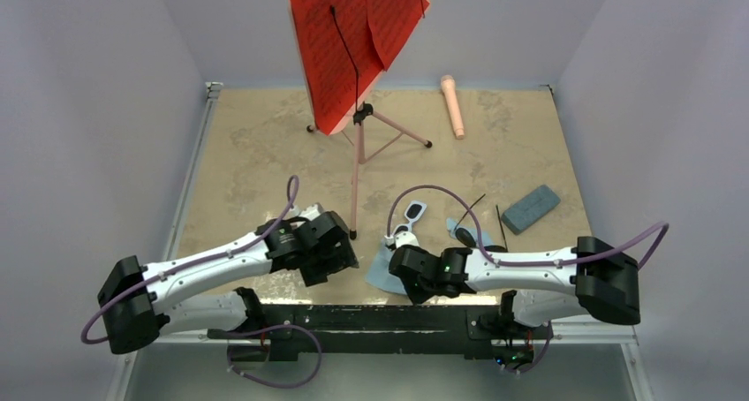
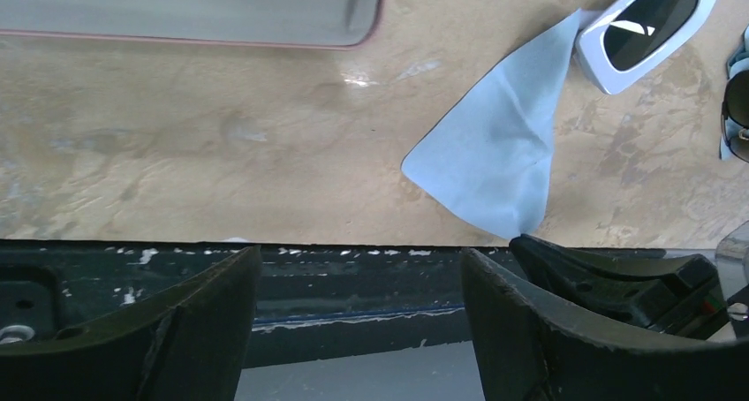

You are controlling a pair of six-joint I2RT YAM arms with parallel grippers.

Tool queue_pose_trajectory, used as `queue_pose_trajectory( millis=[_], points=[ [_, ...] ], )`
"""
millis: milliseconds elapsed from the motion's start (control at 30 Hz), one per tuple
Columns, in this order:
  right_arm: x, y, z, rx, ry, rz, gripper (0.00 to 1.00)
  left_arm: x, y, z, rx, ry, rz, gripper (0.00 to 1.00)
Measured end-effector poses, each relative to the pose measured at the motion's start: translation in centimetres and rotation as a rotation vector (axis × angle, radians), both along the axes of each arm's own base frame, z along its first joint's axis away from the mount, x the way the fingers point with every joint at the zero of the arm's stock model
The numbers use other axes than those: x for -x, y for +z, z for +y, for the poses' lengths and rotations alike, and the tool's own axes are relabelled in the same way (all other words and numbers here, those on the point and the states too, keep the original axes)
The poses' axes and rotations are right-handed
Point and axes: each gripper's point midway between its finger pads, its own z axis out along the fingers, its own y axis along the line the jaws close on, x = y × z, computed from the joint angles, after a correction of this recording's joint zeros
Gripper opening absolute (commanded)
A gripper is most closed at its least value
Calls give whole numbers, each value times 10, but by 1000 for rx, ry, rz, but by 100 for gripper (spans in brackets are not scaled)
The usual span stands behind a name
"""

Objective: Organize the sunglasses
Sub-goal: Pick up the glasses cleaning cloth at the center of the board, then pick up the corner of the glasses cleaning cloth from the center of the board.

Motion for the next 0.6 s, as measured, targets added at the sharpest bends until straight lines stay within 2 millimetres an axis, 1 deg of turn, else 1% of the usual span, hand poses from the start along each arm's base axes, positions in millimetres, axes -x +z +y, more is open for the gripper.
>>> queue_pose_trajectory(
  millis=[33, 133, 200, 333, 433, 467, 533, 600],
  points=[
    [3, -2, -4, -2, 1, 11, 0, -1, -1, -5, -6, -2, 0, 80],
    [8, -5, -11, -3, 1, 25, 0, -6, -5, -21, -15, -3, -3, 78],
    [9, -5, -10, -9, 3, 31, 0, -10, -7, -29, -26, 1, -3, 73],
    [9, -4, -3, -34, 3, 35, 0, -19, -19, -48, -73, 2, 14, 66],
    [9, -4, 1, -50, 3, 36, 0, -22, -28, -60, -103, -10, 31, 57],
    [8, -3, 3, -57, 2, 36, 0, -22, -31, -62, -110, -13, 35, 53],
    [9, -3, 4, -67, 0, 36, 0, -23, -36, -66, -124, -18, 43, 48],
    [9, -5, 2, -71, -3, 37, 0, -21, -42, -67, -136, -26, 55, 41]
  ],
)
